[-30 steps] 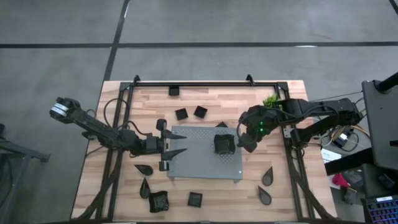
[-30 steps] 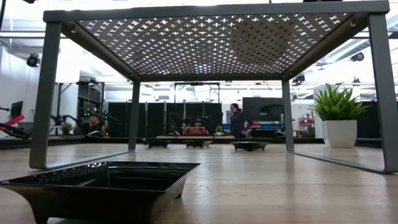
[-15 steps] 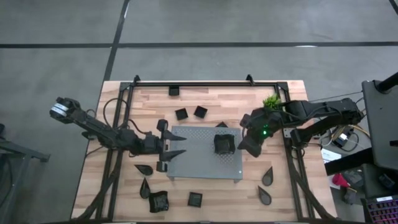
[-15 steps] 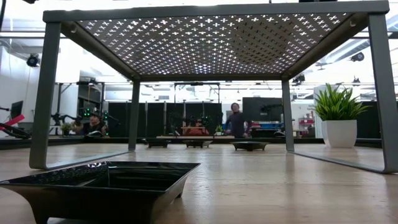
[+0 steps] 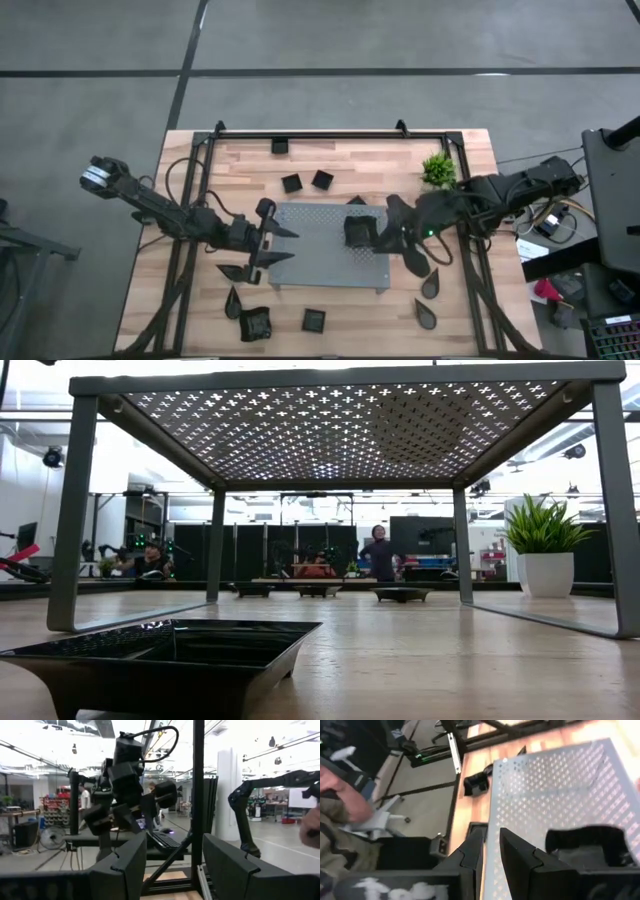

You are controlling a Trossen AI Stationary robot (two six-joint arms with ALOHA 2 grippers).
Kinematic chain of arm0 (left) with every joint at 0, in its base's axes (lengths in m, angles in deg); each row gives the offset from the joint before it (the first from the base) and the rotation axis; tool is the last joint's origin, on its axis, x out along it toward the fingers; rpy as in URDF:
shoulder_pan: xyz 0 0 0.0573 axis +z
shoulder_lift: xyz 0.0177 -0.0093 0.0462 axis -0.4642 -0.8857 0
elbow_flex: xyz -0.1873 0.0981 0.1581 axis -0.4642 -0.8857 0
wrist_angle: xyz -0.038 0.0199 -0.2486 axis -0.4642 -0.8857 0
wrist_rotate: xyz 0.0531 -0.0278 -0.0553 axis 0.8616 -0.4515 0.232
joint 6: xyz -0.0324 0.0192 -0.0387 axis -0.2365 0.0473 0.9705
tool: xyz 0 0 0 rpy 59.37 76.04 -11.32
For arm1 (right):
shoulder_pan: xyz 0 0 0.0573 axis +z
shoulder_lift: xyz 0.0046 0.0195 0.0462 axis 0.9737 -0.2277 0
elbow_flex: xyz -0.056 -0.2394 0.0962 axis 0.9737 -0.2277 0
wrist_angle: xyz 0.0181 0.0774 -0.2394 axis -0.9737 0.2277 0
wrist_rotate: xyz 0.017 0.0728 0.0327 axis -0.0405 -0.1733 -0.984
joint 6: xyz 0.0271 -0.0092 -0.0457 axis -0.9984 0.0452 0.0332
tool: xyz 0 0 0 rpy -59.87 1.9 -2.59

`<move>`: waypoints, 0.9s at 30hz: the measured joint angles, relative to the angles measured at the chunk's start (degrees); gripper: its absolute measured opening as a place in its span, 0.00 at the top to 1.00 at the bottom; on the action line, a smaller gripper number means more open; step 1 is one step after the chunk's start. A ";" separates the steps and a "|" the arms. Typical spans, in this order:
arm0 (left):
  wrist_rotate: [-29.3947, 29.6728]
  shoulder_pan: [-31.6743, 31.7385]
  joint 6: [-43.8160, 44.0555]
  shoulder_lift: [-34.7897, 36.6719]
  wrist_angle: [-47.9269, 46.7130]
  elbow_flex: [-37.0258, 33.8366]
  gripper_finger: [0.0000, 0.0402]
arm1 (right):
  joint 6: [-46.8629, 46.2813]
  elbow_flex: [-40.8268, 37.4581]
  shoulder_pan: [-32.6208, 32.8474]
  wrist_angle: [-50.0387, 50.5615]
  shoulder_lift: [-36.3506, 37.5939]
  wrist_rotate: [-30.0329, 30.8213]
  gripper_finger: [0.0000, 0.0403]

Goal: Pick & Place Mini shaped plates
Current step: Stack the black distorted square plate on top of the black distorted square plate on the shelf

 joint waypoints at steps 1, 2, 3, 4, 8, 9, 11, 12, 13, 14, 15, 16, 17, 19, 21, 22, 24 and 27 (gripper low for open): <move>-0.33 -0.02 0.35 0.00 -0.08 0.00 0.53 | 1.07 -0.22 0.47 -0.46 0.00 1.21 0.84; -1.09 -0.02 0.82 -0.01 -0.31 0.00 0.53 | 1.75 -0.46 0.93 -0.74 0.00 2.38 0.85; -2.03 -0.04 1.41 -0.13 -0.39 0.00 0.53 | 2.45 -0.68 1.36 -1.09 -0.04 3.53 0.85; -3.33 -0.05 1.73 -0.33 -0.47 0.00 0.53 | 3.16 -0.82 1.73 -1.54 -0.06 4.45 0.85; -7.78 -0.18 5.69 -0.83 -1.62 0.00 0.53 | 4.87 -1.14 2.91 -2.80 -0.25 5.53 0.87; -8.37 -0.35 7.79 -0.77 -2.25 0.00 0.53 | 4.89 -1.16 2.96 -2.98 -0.52 5.55 0.87; -10.34 -0.99 12.69 -0.68 -4.43 0.00 0.53 | 4.84 -1.25 3.16 -2.88 -1.09 5.56 0.87; -11.20 -1.57 14.83 -0.68 -5.77 0.00 0.53 | 4.84 -1.29 3.30 -2.82 -1.38 5.61 0.88; -11.89 -2.47 16.59 -0.68 -7.26 0.00 0.53 | 4.87 -1.29 3.51 -2.86 -1.67 5.63 0.88; -12.14 -3.64 17.93 -0.68 -8.76 0.00 0.53 | 4.89 -1.29 3.64 -2.86 -1.97 5.64 0.88; -12.17 -4.98 18.90 -0.68 -10.26 0.00 0.53 | 4.89 -1.31 3.91 -2.81 -2.15 5.64 0.88; -12.21 -6.33 19.81 -0.68 -11.71 0.00 0.53 | 4.89 -1.34 4.20 -2.69 -2.43 5.57 0.88; -12.24 -7.62 21.10 -0.69 -13.16 0.00 0.53 | 4.89 -1.36 4.38 -2.58 -2.72 5.50 0.88; -12.28 -10.27 24.02 -0.70 -15.54 0.00 0.53 | 4.89 -1.40 4.72 -2.57 -3.13 5.36 0.88; -12.24 -13.26 26.54 -0.70 -17.68 0.00 0.53 | 4.89 -1.40 4.97 -2.68 -3.51 5.39 0.88; -12.23 -14.67 27.86 -0.72 -18.96 0.00 0.53 | 4.89 -1.40 5.06 -2.65 -3.60 5.41 0.88; -10.72 -17.47 30.20 -1.03 -21.41 0.00 0.53 | 5.79 -1.42 5.46 -3.01 -3.72 5.30 0.88; -4.28 -20.82 34.08 -1.62 -27.83 0.00 0.53 | 8.57 -1.42 6.19 -5.28 -3.75 4.96 0.88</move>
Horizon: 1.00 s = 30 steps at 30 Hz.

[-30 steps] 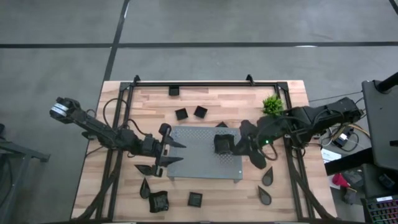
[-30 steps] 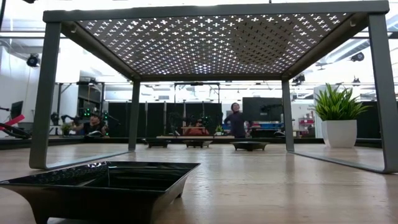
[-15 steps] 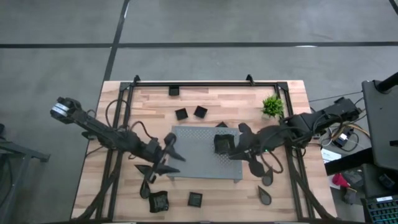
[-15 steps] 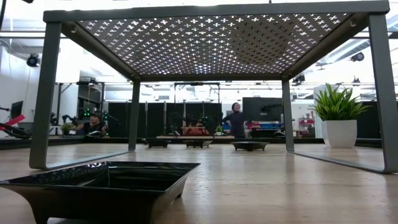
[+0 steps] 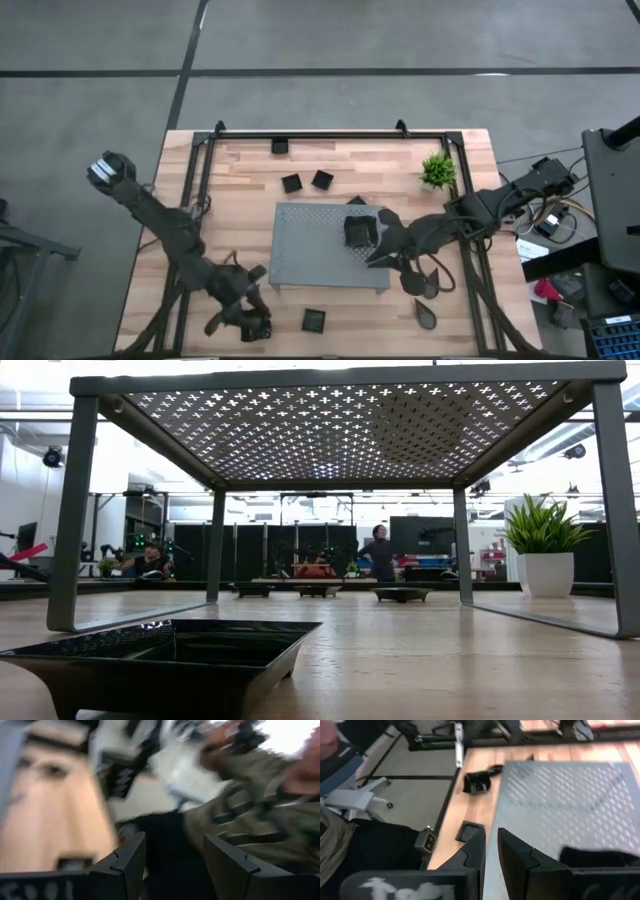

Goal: Pick & Place Mini shaped plates
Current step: Stack the black distorted square plate on top of the black distorted square plate on the shelf

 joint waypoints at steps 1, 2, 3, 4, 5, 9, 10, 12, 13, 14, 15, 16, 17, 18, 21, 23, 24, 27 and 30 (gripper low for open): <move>2.38 -0.64 1.70 -0.09 -2.66 0.00 0.53 | 0.66 0.00 0.23 -0.81 0.04 -0.07 0.88; 4.57 -1.25 4.49 -0.15 -5.40 0.00 0.53 | 1.29 0.00 0.38 -1.69 0.06 -0.09 0.88; 5.93 -1.66 7.79 -0.19 -7.62 0.00 0.53 | 1.86 0.01 0.44 -2.79 0.06 -0.09 0.88; 6.71 -1.98 10.94 -0.21 -9.84 0.00 0.53 | 2.27 0.02 0.62 -3.68 0.06 -0.07 0.88; 7.03 -2.25 13.39 -0.21 -11.86 0.00 0.53 | 2.79 0.02 0.73 -4.16 0.18 -0.07 0.88; 7.18 -3.40 21.03 -0.21 -18.77 0.00 0.53 | 3.40 -0.01 0.90 -4.67 0.21 -0.02 0.88; 7.11 -3.79 22.14 -0.21 -20.01 0.00 0.53 | 3.36 -0.02 0.92 -4.62 0.15 -0.02 0.88; 6.01 -4.36 24.69 -0.21 -22.20 0.00 0.53 | 3.34 -0.02 0.92 -4.66 -0.14 0.00 0.88; 5.57 -4.44 26.26 -0.21 -23.11 0.00 0.53 | 3.32 -0.02 0.99 -4.66 -0.30 0.00 0.88; 5.33 -4.45 27.61 -0.21 -23.97 0.00 0.53 | 3.32 -0.02 0.99 -4.64 -0.47 0.00 0.88; 4.78 -4.40 28.88 -0.22 -24.59 0.00 0.53 | 3.20 -0.02 0.99 -4.63 -0.61 0.00 0.88; 4.36 -4.40 30.11 -0.33 -25.15 0.00 0.53 | 2.99 -0.04 0.99 -4.64 -0.85 0.00 0.88; 4.23 -4.44 31.08 -0.39 -26.24 0.00 0.53 | 2.71 -0.04 0.99 -4.76 -1.00 0.00 0.88; 4.11 -4.52 31.76 -0.41 -27.65 0.00 0.53 | 2.64 -0.04 0.99 -4.79 -1.05 0.00 0.88; 4.00 -4.51 33.06 -0.51 -31.20 0.00 0.53 | 2.70 -0.04 0.99 -5.14 -1.64 0.00 0.88; 3.94 -4.51 33.70 -1.05 -33.37 0.00 0.53 | 2.65 -0.04 0.99 -4.95 -1.81 0.00 0.88; 3.90 -4.51 33.77 -1.44 -33.67 0.00 0.53 | 2.44 -0.04 0.99 -5.02 -1.88 0.01 0.88; 3.57 -4.62 33.79 -3.32 -31.81 0.12 0.53 | 2.03 -0.04 0.97 -5.08 -1.89 0.02 0.88; 3.08 -4.64 33.36 -5.69 -32.35 2.33 0.53 | 2.05 -0.04 0.97 -5.06 -1.93 0.02 0.88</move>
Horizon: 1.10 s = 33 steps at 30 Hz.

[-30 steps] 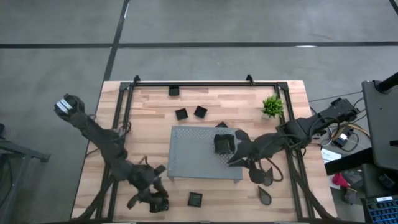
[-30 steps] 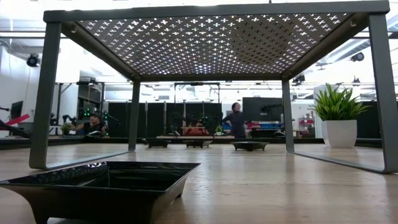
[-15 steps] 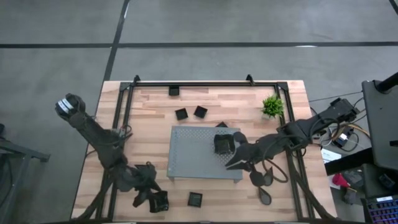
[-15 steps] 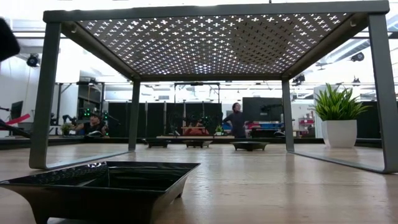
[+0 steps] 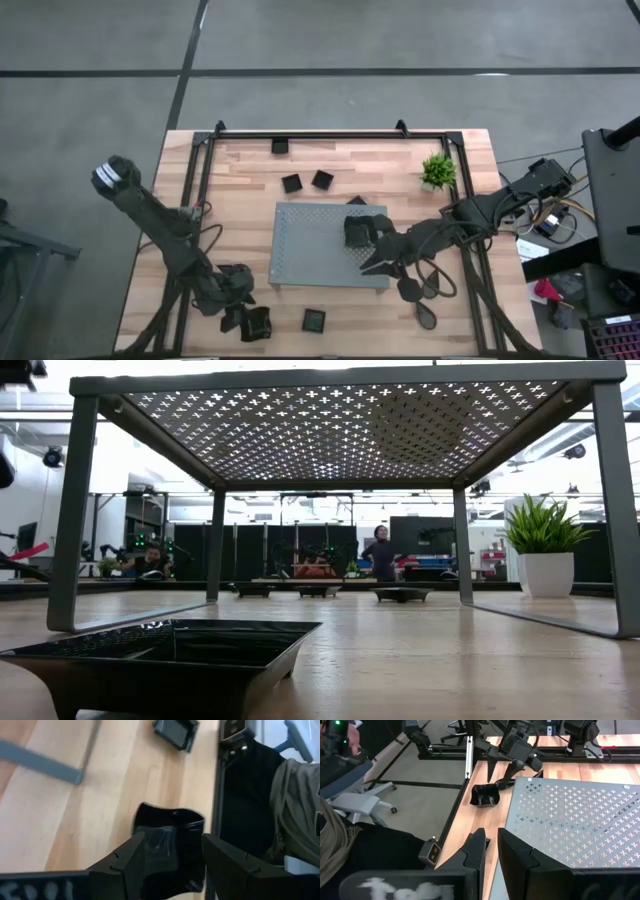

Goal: Pick & Place Mini shaped plates
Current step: Stack the black distorted square plate on top of the black distorted square plate on the shelf

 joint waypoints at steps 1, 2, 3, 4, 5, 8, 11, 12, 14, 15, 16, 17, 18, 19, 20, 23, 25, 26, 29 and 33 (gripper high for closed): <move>0.02 0.00 -0.70 -0.81 -0.65 1.21 0.53 | -0.01 0.00 0.00 0.00 0.08 0.00 0.88; 0.05 0.00 -1.50 -1.64 -1.49 2.35 0.53 | 0.00 0.00 0.00 -0.02 0.11 0.00 0.88; 0.07 0.00 -1.67 -2.62 -3.26 3.54 0.53 | 0.00 0.00 0.00 -0.02 0.13 0.00 0.88; 0.07 0.00 -1.92 -3.66 -5.74 4.78 0.53 | 0.00 0.00 0.00 -0.01 0.13 0.00 0.88; 0.07 0.00 -1.94 -4.73 -8.57 6.05 0.53 | 0.01 0.00 0.00 -0.01 0.15 0.00 0.88; 0.12 -0.17 -1.87 -8.14 -16.43 10.01 0.53 | 0.08 0.00 0.00 -0.02 0.16 0.01 0.88; 0.08 -0.15 -2.06 -11.16 -21.82 13.04 0.53 | 0.22 0.00 0.00 0.00 0.17 0.02 0.88; 0.09 -0.15 -2.16 -11.92 -22.05 13.98 0.53 | 0.22 0.00 0.00 0.00 0.17 0.02 0.88; 0.23 -0.13 -2.17 -13.14 -22.54 15.06 0.53 | 0.22 0.00 0.00 -0.01 0.17 0.02 0.88; 0.22 -0.13 -2.16 -13.86 -22.64 15.41 0.53 | 0.23 0.00 0.00 -0.02 0.17 0.03 0.88; 0.19 -0.13 -2.16 -14.62 -22.62 15.67 0.53 | 0.22 0.00 0.00 0.00 0.17 0.04 0.88; 0.15 -0.13 -2.09 -15.29 -22.69 15.82 0.53 | 0.24 0.00 0.00 -0.02 0.17 0.07 0.88; 0.03 -0.13 -1.95 -15.75 -22.78 15.93 0.53 | 0.23 0.00 0.00 0.00 0.17 0.07 0.88; -0.01 -0.13 -1.92 -16.23 -22.71 16.03 0.53 | 0.22 0.00 0.00 -0.03 0.17 0.13 0.88; -0.25 -0.13 -1.92 -16.71 -22.54 16.08 0.53 | 0.22 0.00 0.00 -0.04 0.18 0.13 0.88; -1.17 -0.06 -1.49 -17.85 -22.88 15.81 0.53 | 0.22 0.00 0.00 -0.17 0.20 0.13 0.88; -1.22 0.09 -1.46 -18.15 -22.66 15.82 0.53 | 0.22 0.00 0.00 -0.28 0.20 0.13 0.88; -1.18 0.15 -1.41 -18.28 -22.68 15.82 0.54 | 0.22 0.00 0.00 -0.32 0.20 0.13 0.88; -1.33 0.17 -0.42 -18.65 -22.72 15.82 0.58 | 0.02 0.00 0.00 -0.93 0.20 0.12 0.88; -1.46 0.13 -0.23 -18.65 -22.66 15.84 0.71 | 0.00 0.00 0.00 -1.53 0.22 0.11 0.88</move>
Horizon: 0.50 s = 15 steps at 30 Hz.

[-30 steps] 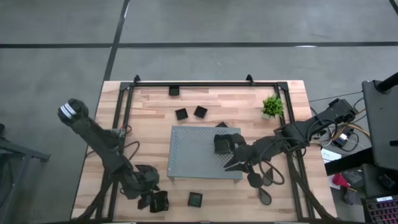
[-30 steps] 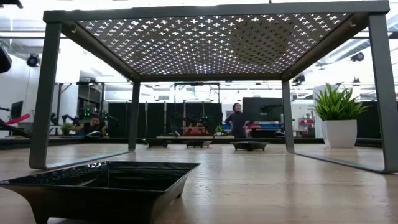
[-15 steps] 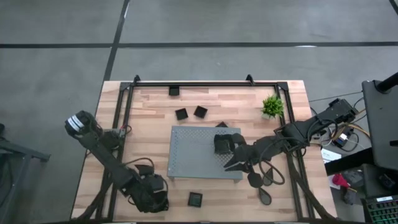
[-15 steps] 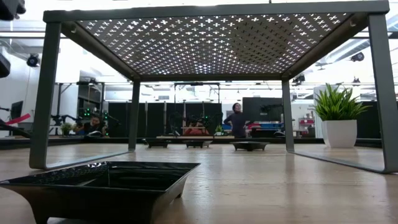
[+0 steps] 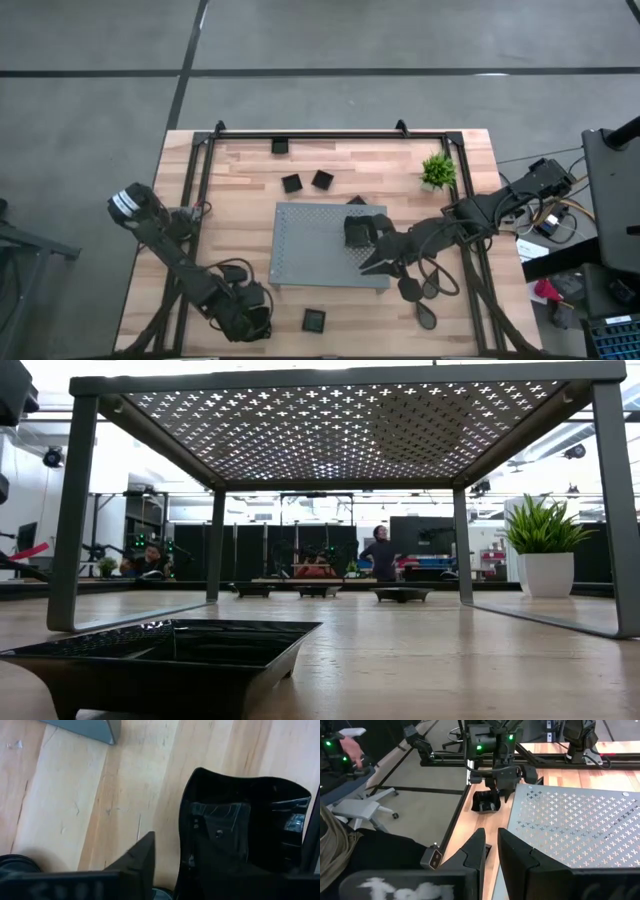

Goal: Pick & Place Mini shaped plates
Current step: Stack the black distorted square plate on top of the black distorted square plate on the shelf

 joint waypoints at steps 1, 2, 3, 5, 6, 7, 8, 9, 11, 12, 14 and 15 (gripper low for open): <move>0.00 0.02 -0.01 0.01 0.00 0.00 0.75 | 0.02 0.00 0.00 0.00 0.00 0.00 0.88; 0.00 0.02 0.00 0.08 0.00 0.00 0.79 | 0.02 0.00 0.00 0.00 0.00 0.00 0.88; 0.00 0.02 -0.02 0.20 0.00 0.00 0.84 | 0.02 0.00 0.00 0.00 0.00 0.00 0.88; 0.00 0.02 -0.18 0.47 0.04 0.00 0.94 | 0.02 0.00 0.00 -0.04 0.00 0.00 0.88; 0.02 0.02 -0.16 0.60 0.04 0.00 0.97 | 0.02 0.00 0.00 -0.04 0.00 -0.01 0.88; 0.04 0.02 -0.18 0.71 0.10 0.00 0.98 | 0.02 0.00 0.00 -0.04 0.00 -0.02 0.88; 0.04 0.02 -0.18 0.80 0.15 0.01 0.98 | 0.02 0.00 0.00 -0.04 0.00 -0.02 0.88; 0.05 0.02 -0.18 0.83 0.13 0.07 0.99 | 0.04 0.00 0.00 -0.04 0.00 -0.02 0.88; -0.08 0.02 -0.18 0.91 0.09 0.25 0.99 | 0.12 0.00 0.00 -0.04 0.00 -0.02 0.88; -0.28 0.02 -0.18 1.11 0.02 0.37 1.00 | 0.21 0.00 0.00 -0.02 0.00 -0.04 0.88; -0.26 -0.08 -0.21 1.59 -0.05 0.90 1.00 | 0.23 0.00 0.00 -0.03 0.00 -0.07 0.88; -0.01 -0.13 -0.39 1.81 0.00 1.27 1.00 | 0.19 0.00 -0.01 -0.02 0.00 -0.11 0.88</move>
